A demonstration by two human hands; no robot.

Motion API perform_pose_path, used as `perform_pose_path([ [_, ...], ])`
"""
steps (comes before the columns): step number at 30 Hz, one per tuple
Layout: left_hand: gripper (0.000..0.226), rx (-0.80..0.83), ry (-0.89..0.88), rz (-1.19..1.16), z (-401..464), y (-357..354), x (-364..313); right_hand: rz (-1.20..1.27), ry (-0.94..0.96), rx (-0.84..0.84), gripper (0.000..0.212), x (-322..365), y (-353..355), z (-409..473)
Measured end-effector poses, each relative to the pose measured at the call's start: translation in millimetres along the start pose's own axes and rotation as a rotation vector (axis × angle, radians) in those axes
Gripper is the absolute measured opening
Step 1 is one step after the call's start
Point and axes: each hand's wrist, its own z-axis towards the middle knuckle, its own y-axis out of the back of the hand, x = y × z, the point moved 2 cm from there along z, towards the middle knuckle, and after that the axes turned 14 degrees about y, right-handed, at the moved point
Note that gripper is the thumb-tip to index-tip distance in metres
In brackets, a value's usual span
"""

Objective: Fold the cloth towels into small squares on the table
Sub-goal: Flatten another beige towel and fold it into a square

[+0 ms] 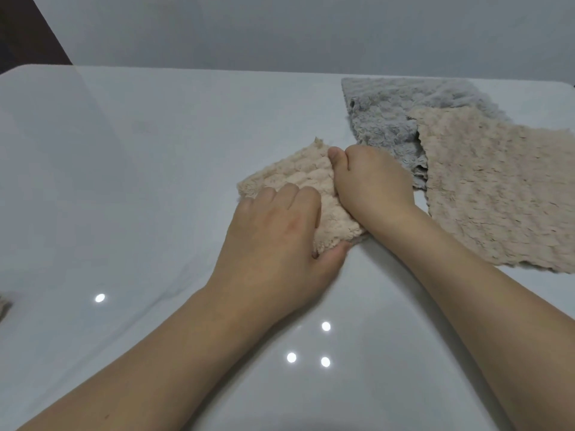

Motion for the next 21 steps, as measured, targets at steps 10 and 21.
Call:
perform_pose_path([
  [10,0.021,-0.048,0.105,0.007,3,-9,-3,0.058,-0.029,0.050,0.044,4,4,0],
  [21,0.031,0.115,0.156,0.081,2,-4,3,0.003,0.008,0.097,0.029,5,7,-1],
])
